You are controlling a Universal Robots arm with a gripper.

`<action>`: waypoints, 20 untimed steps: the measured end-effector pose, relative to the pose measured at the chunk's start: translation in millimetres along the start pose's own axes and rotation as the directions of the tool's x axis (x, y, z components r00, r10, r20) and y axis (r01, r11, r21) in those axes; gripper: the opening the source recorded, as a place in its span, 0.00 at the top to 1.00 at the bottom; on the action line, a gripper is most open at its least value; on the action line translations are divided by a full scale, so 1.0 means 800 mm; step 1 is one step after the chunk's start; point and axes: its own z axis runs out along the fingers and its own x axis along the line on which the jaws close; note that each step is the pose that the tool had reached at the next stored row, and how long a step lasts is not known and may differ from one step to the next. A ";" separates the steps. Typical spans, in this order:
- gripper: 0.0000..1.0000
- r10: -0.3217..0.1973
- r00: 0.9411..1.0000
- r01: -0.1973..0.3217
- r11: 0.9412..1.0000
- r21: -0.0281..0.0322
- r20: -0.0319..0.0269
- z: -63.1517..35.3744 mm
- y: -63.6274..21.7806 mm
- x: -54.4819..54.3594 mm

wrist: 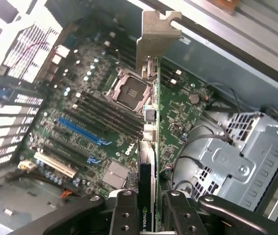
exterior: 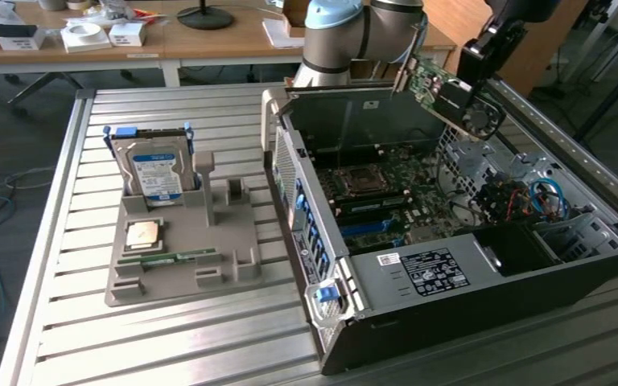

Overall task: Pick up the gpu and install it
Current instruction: 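Insert the gpu into the slot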

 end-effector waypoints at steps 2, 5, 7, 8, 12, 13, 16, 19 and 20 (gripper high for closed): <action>0.74 -0.030 1.000 0.030 1.000 0.000 -0.002 0.000 0.000 0.000; 0.74 -0.077 0.997 0.077 0.997 0.000 -0.006 0.000 0.000 0.000; 0.74 -0.107 0.994 0.107 0.994 0.000 -0.008 0.000 0.000 0.000; 0.74 -0.122 0.992 0.122 0.993 0.000 -0.009 0.000 0.000 0.000; 0.74 -0.181 0.983 0.181 0.983 0.001 -0.014 0.000 0.000 0.000; 0.74 -0.197 0.980 0.197 0.980 0.001 -0.015 0.000 0.000 0.000; 0.74 -0.241 0.970 0.241 0.971 0.001 -0.019 0.000 0.000 0.000; 0.74 -0.284 0.958 0.284 0.959 0.001 -0.023 0.000 0.000 0.000; 0.74 -0.298 0.954 0.299 0.954 0.001 -0.025 0.000 0.000 0.000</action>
